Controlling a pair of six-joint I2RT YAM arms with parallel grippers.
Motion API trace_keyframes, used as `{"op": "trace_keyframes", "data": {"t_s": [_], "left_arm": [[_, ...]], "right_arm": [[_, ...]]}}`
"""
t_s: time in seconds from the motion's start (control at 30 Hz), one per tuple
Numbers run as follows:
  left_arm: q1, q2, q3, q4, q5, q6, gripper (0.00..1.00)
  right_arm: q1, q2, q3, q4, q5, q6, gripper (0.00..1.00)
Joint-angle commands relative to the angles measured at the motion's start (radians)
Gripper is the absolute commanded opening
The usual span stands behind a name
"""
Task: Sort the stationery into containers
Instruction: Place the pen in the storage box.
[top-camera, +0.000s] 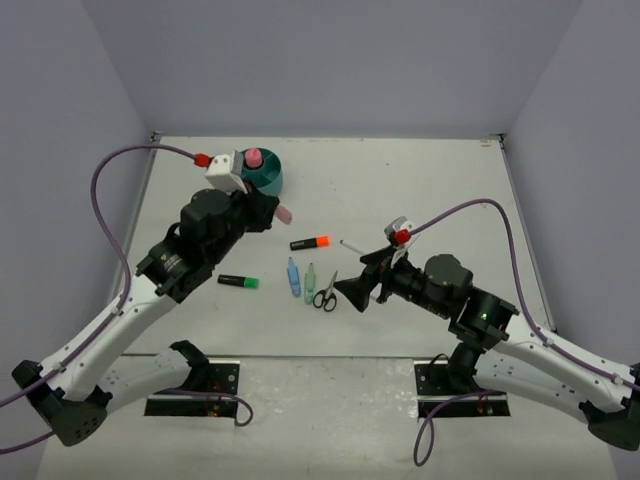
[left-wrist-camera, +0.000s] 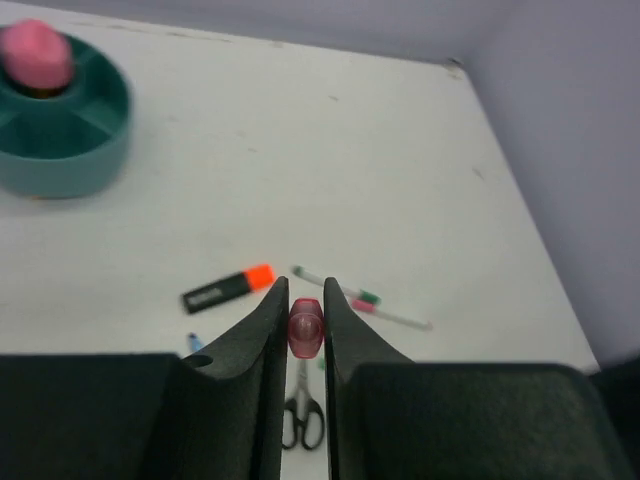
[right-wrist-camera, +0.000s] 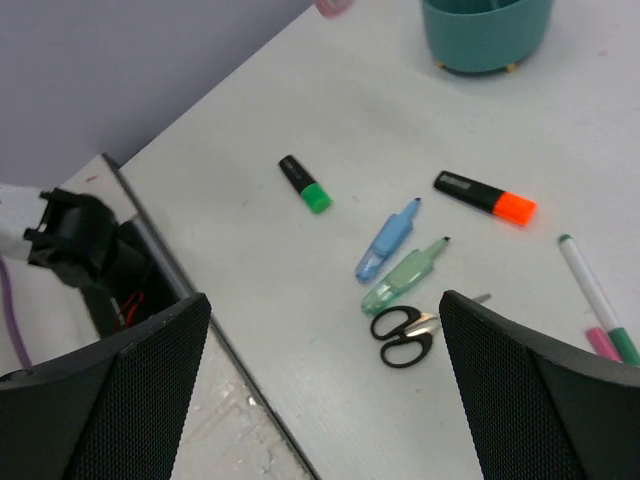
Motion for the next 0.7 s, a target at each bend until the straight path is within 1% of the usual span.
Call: {"op": "trace_keyframes", "data": {"t_s": [0.0,0.03,0.1,0.13,0.17,0.27,0.3,0.33,0.43,0.53,0.67], "left_arm": [[0.278,0.130,0.123,-0.065,-0.245,-0.018,0.00],[0.361,0.186,0.141,-0.038,-0.215,-0.005,0.00],[0.470,0.294,0.174,0.009,-0.169,0.015,0.00],[0.546,0.336,0.184,0.059,-0.081,0.020,0.00],[0.599,0.372,0.194,0.127,-0.015,0.022,0.00],[0.642,0.479,0.223,0.306,0.061,0.034,0.00],[0.654,0.518,0.228,0.380,0.111,0.054,0.00],[0.664,0.555,0.237,0.420,0.158,0.064,0.00],[0.679,0.664,0.284,0.488,0.253,0.094,0.00],[0.682,0.726,0.296,0.527,0.324,0.098,0.00],[0.683,0.796,0.292,0.566,0.362,0.087,0.00]], "right_arm": [[-0.003,-0.064,-0.044,-0.005,0.290,0.035,0.99],[-0.005,-0.070,-0.055,-0.004,0.327,0.038,0.99],[-0.008,-0.074,-0.071,-0.002,0.367,0.042,0.99],[-0.011,-0.075,-0.086,0.003,0.368,0.038,0.99],[-0.015,-0.074,-0.096,0.007,0.360,0.034,0.99],[-0.022,-0.068,-0.105,0.006,0.342,0.036,0.99],[-0.024,-0.068,-0.104,0.006,0.338,0.037,0.99],[-0.025,-0.067,-0.104,0.008,0.326,0.037,0.99],[-0.025,-0.059,-0.106,0.014,0.301,0.039,0.99],[-0.025,-0.046,-0.104,0.016,0.282,0.039,0.99],[-0.026,-0.048,-0.106,0.018,0.270,0.037,0.99]]}}
